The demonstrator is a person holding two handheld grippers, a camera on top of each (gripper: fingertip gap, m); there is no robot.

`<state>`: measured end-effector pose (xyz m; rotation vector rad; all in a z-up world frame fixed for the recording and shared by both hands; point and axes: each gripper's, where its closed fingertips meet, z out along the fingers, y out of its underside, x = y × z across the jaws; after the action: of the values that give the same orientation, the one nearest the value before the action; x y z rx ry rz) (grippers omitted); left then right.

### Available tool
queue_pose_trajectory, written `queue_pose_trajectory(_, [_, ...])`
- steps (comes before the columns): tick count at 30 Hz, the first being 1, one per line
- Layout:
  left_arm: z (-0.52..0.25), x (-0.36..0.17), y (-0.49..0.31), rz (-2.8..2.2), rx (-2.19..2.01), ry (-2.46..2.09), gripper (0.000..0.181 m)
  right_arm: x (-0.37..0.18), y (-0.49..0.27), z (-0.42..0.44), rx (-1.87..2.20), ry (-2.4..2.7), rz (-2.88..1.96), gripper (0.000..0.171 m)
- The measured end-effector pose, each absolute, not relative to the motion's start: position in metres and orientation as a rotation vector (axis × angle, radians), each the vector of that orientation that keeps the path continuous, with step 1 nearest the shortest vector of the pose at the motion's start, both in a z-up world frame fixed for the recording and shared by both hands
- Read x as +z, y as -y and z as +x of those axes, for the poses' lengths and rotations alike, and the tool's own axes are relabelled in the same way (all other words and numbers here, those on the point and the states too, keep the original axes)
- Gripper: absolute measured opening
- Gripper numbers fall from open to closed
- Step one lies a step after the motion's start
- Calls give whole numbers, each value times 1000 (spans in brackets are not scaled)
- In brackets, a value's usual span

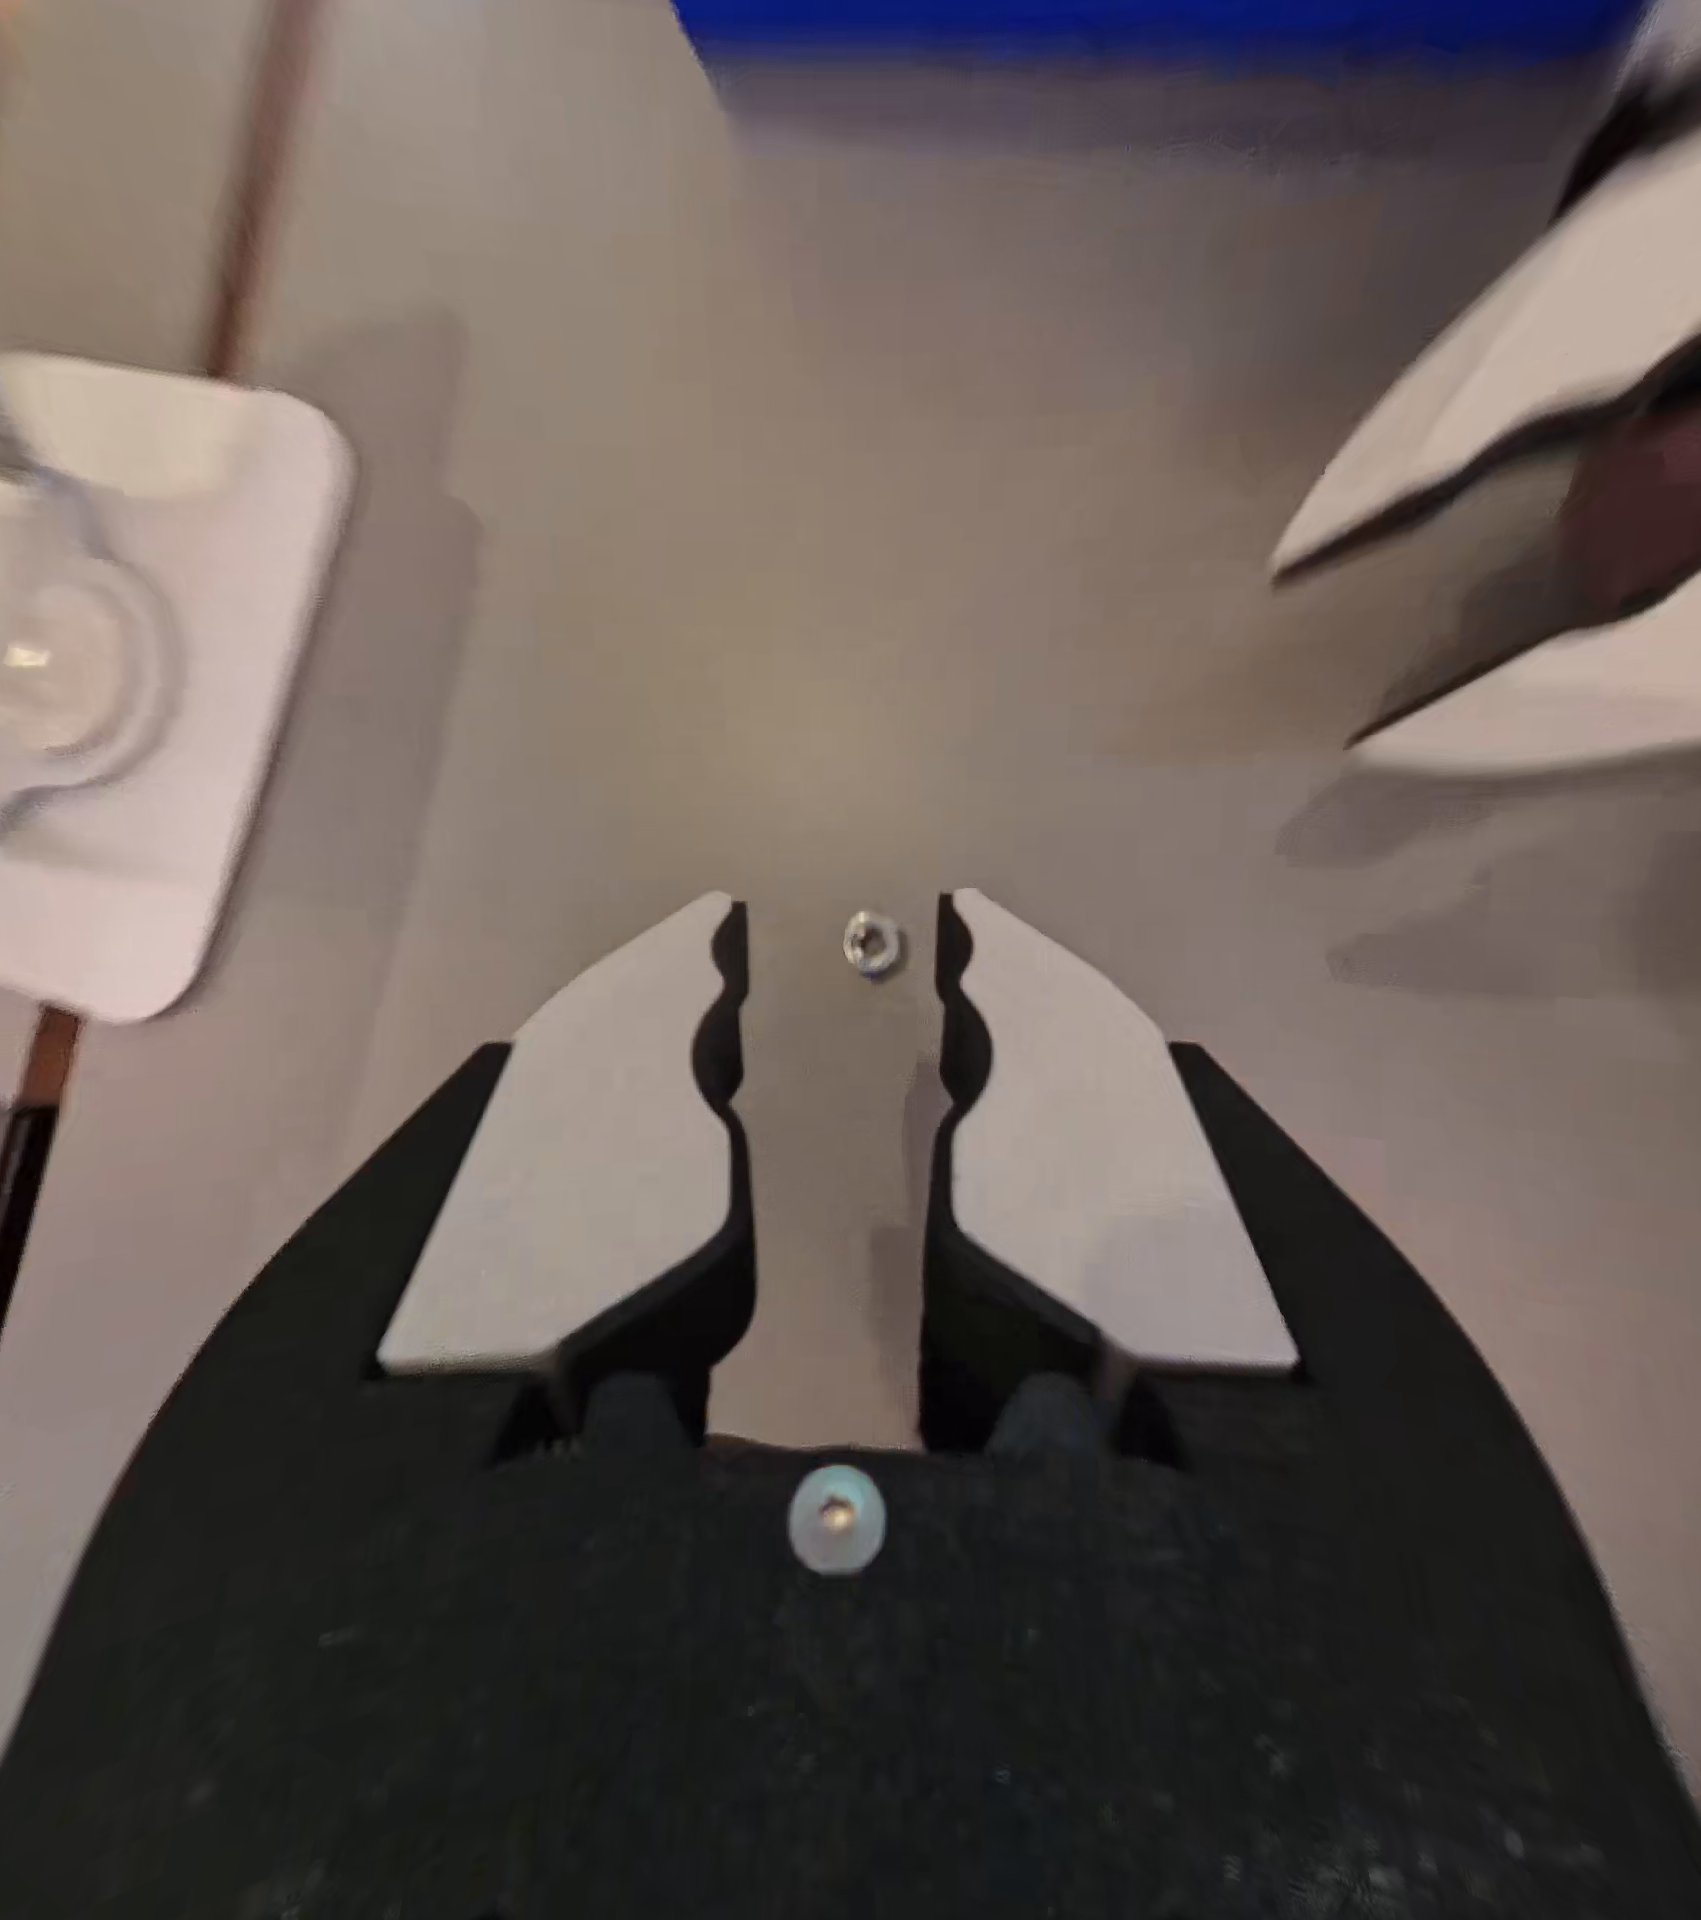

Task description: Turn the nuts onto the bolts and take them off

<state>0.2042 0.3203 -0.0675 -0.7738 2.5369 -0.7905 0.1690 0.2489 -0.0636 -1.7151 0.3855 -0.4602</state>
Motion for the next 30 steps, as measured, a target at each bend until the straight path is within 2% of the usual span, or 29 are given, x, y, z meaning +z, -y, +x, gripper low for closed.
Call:
queue_pose_trajectory(3, [176,-18,-326,-944,-1137,-2119,34,-63,-249,169,-455,-389,-1714,28])
queue_pose_trajectory(5, [154,-3,-340,-997,-1264,-1816,34,-63,-249,170,-458,-395,-1714,29])
queue_pose_trajectory(8, [120,-6,-368,-1107,-1310,-1440,39,-66,-249,173,-466,-409,-1727,29])
queue_pose_trajectory(14, [69,-38,-410,-1325,-1213,-1048,44,-67,-246,176,-490,-421,-1730,28])
queue_pose_trajectory(18, [58,-36,-411,-1331,-1245,-977,43,-69,-244,179,-494,-446,-1735,28])
queue_pose_trajectory(30, [66,-45,-390,-1369,-1298,-1188,38,-68,-246,176,-490,-423,-1735,28])
